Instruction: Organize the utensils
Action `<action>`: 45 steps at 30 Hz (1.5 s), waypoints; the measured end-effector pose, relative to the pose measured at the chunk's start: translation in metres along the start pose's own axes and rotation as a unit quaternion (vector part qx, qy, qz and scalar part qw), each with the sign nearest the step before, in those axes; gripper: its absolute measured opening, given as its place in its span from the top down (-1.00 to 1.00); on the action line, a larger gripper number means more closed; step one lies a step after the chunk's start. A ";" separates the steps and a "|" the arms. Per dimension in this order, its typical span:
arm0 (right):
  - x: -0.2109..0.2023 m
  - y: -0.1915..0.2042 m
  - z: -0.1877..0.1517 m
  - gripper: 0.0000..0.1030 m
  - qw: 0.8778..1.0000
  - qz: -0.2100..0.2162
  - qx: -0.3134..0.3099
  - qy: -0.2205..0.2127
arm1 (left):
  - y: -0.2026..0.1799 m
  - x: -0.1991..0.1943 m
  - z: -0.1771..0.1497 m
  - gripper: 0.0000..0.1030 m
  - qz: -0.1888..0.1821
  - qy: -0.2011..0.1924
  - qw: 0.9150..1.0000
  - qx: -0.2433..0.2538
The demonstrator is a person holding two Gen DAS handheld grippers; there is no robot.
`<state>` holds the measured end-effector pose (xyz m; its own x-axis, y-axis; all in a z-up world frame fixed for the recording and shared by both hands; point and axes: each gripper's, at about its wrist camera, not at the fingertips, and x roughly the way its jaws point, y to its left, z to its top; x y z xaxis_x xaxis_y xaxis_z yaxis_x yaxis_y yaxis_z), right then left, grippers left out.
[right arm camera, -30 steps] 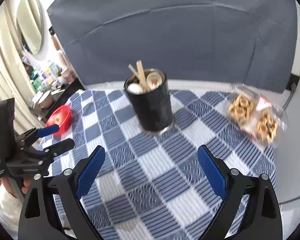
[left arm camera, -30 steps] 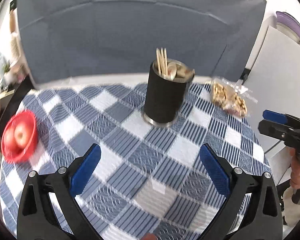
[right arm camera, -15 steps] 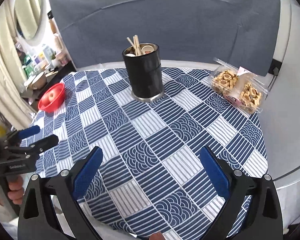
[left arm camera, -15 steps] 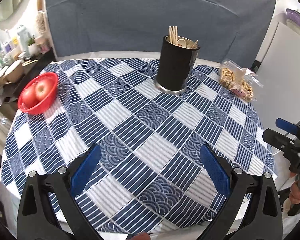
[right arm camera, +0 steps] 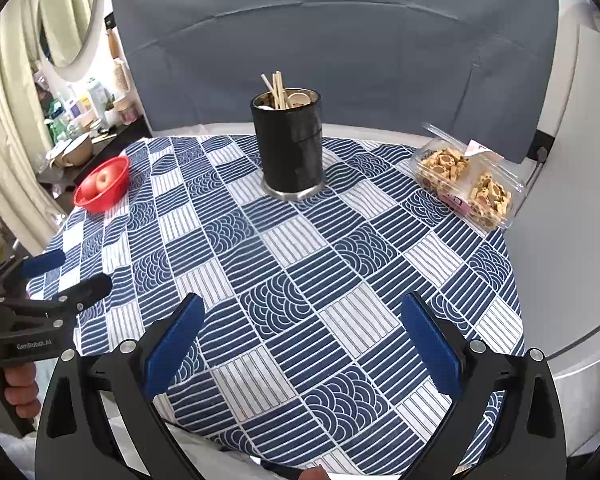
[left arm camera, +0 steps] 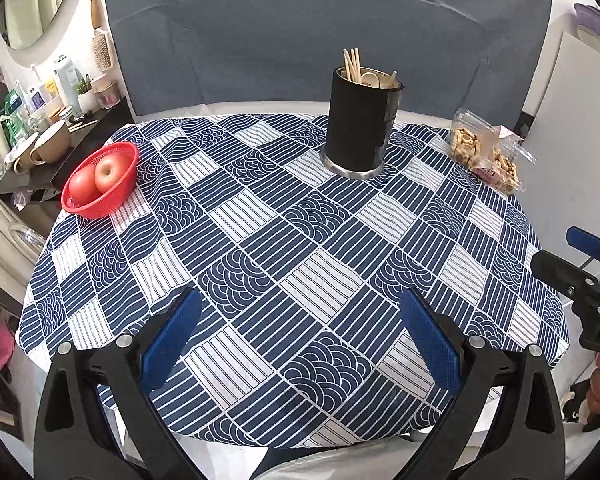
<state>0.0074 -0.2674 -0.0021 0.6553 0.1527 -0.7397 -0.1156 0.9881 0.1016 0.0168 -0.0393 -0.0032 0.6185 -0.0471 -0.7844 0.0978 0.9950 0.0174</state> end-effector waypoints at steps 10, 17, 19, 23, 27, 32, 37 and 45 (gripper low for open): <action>0.009 -0.005 0.001 -0.84 1.000 -0.002 0.007 0.014 | -0.002 0.003 0.002 -0.88 0.001 0.003 1.000 -0.003; 0.011 -0.005 0.002 -0.84 1.000 -0.004 0.001 0.014 | -0.004 0.006 0.003 -0.88 0.001 0.007 1.000 -0.001; 0.011 -0.005 0.003 -0.84 1.000 -0.003 0.001 0.014 | -0.004 0.006 0.003 -0.88 0.001 0.007 1.000 -0.002; 0.013 -0.005 0.003 -0.84 1.000 0.001 0.001 0.016 | -0.004 0.006 0.003 -0.88 0.004 0.007 1.000 -0.004; 0.015 -0.005 0.003 -0.84 1.000 0.002 0.000 0.019 | -0.005 0.007 0.003 -0.88 0.004 0.008 1.000 -0.001; 0.015 -0.005 0.003 -0.84 1.000 0.002 -0.001 0.018 | -0.005 0.005 0.003 -0.88 0.008 0.006 1.000 0.000; 0.013 -0.005 0.003 -0.84 1.000 0.001 -0.003 0.013 | -0.005 0.006 0.003 -0.88 0.010 0.007 1.000 -0.003; 0.014 -0.005 0.003 -0.84 1.000 0.002 -0.004 0.015 | -0.005 0.005 0.003 -0.88 0.012 0.009 1.000 -0.005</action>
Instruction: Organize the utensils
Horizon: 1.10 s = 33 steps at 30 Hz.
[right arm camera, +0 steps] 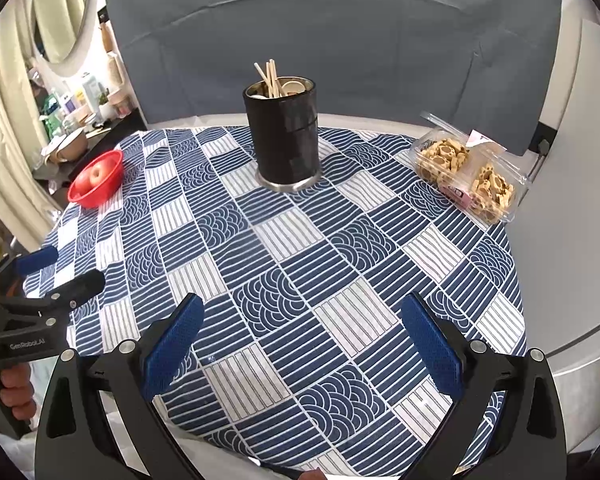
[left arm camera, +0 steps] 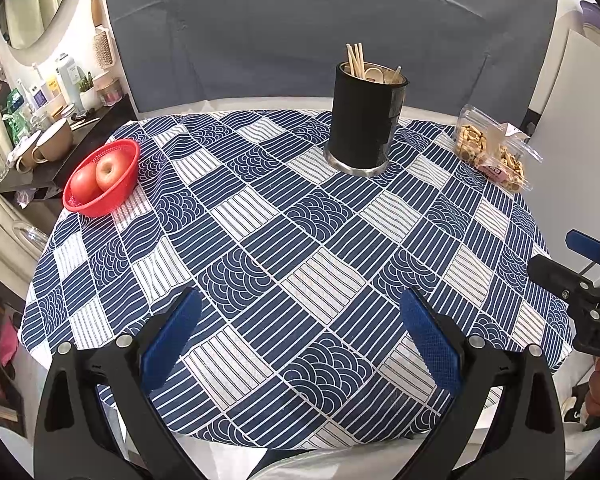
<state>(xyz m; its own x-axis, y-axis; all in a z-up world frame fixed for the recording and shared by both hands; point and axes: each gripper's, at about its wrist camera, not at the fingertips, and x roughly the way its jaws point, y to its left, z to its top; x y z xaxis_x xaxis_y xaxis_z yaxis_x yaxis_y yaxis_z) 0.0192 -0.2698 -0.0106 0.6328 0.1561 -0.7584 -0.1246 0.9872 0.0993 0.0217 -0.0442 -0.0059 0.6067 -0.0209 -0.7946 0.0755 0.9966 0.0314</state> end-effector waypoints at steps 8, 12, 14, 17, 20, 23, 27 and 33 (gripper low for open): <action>0.001 0.003 0.001 -0.84 1.000 -0.001 -0.004 -0.001 | 0.000 -0.001 0.000 -0.88 0.003 -0.002 1.000 0.002; 0.001 0.003 0.001 -0.84 1.000 -0.002 -0.003 0.001 | 0.001 0.000 0.000 -0.88 0.002 0.000 1.000 0.002; 0.002 0.004 0.001 -0.84 1.000 -0.002 -0.004 0.001 | 0.001 0.001 0.000 -0.88 0.000 0.002 1.000 0.001; 0.003 0.004 0.001 -0.84 1.000 -0.001 -0.004 0.003 | 0.002 0.002 0.000 -0.88 0.000 0.003 1.000 0.001; 0.004 0.005 0.001 -0.84 1.000 0.000 -0.005 0.005 | 0.002 0.002 0.000 -0.88 0.000 0.003 1.000 0.001; 0.004 0.004 0.001 -0.84 1.000 0.001 -0.004 0.006 | 0.002 0.002 0.000 -0.88 0.001 0.003 1.000 0.001; 0.005 0.004 0.002 -0.84 1.000 0.001 0.000 0.006 | 0.004 0.002 0.000 -0.88 0.002 0.002 1.000 0.000; 0.006 0.006 0.002 -0.84 1.000 0.001 -0.005 0.007 | 0.003 0.004 0.000 -0.88 0.004 0.007 1.000 0.002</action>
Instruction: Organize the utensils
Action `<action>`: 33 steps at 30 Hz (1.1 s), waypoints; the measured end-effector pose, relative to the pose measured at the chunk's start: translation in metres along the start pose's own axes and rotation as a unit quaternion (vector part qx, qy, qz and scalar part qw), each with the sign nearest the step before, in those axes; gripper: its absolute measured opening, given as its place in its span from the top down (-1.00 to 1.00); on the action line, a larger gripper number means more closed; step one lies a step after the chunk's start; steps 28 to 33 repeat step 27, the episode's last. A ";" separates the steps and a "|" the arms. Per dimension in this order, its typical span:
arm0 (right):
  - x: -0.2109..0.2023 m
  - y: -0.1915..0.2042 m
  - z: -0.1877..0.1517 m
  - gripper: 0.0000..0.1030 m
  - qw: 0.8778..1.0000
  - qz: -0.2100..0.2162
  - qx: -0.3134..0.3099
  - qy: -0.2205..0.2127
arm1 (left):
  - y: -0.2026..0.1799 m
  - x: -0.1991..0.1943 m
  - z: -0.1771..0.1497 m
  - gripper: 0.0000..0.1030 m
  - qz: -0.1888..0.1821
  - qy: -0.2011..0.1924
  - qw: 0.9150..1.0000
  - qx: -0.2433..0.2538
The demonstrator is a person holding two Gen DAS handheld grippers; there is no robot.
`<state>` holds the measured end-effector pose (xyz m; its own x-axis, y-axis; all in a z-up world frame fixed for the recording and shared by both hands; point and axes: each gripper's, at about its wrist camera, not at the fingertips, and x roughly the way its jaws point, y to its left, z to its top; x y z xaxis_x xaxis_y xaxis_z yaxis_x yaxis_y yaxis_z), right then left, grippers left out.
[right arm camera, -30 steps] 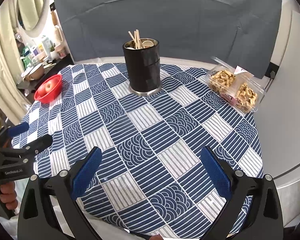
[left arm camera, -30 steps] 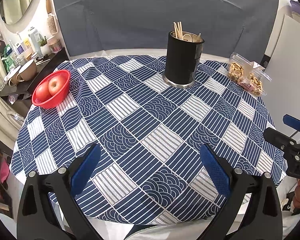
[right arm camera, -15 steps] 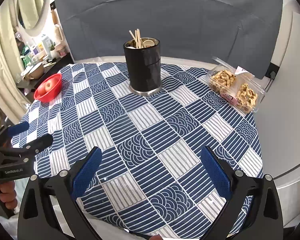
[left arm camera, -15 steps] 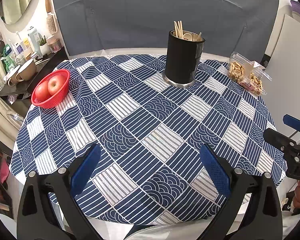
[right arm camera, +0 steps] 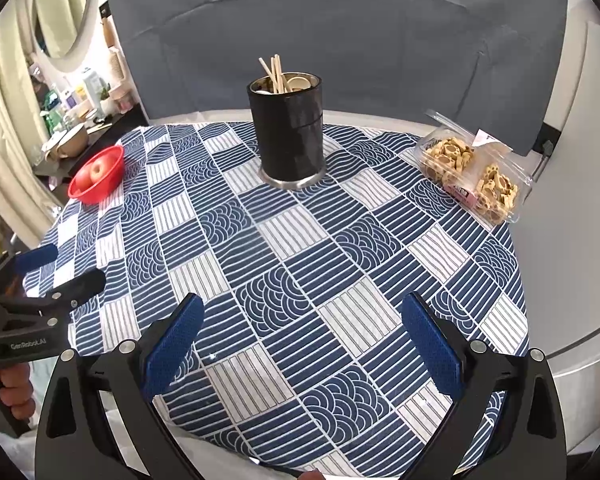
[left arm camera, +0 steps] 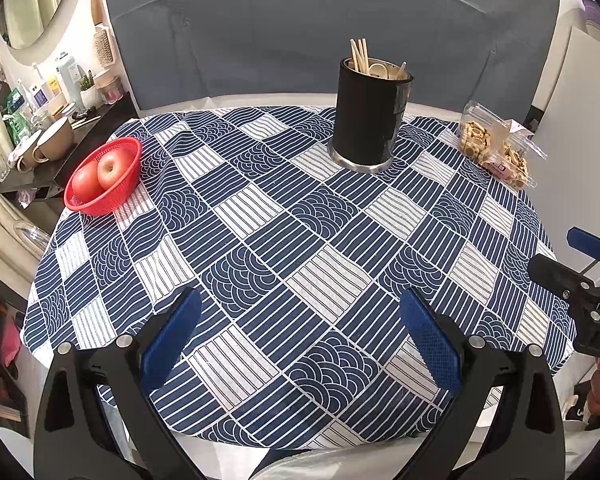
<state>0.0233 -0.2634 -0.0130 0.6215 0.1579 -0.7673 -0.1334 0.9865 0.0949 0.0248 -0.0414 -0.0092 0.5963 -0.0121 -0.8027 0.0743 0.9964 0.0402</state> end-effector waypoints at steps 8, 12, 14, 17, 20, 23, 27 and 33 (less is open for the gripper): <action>0.001 0.000 0.001 -0.84 1.000 0.000 -0.001 0.001 | 0.001 -0.001 0.000 -0.88 -0.001 -0.001 1.000 0.000; 0.001 0.000 0.001 -0.84 1.000 0.000 0.000 0.000 | 0.001 -0.001 0.001 -0.88 0.000 -0.002 1.000 -0.001; 0.001 0.000 0.001 -0.84 1.000 0.001 0.000 0.001 | 0.001 -0.001 0.001 -0.88 0.000 -0.003 1.000 -0.002; 0.002 0.000 0.000 -0.84 1.000 0.001 0.001 0.000 | 0.001 -0.001 0.002 -0.88 0.000 -0.002 1.000 -0.003; 0.002 0.001 0.001 -0.84 1.000 0.002 0.000 0.000 | 0.001 0.000 0.002 -0.88 -0.001 0.002 1.000 -0.004; 0.002 0.001 0.001 -0.84 1.000 0.002 -0.002 -0.001 | 0.002 0.001 0.003 -0.88 -0.005 0.003 1.000 -0.005; 0.005 0.001 0.004 -0.84 1.000 0.009 -0.006 0.003 | 0.000 -0.001 0.007 -0.88 -0.008 -0.004 1.000 0.004; 0.005 0.001 0.004 -0.84 1.000 0.009 -0.006 0.003 | 0.000 -0.001 0.007 -0.88 -0.008 -0.004 1.000 0.004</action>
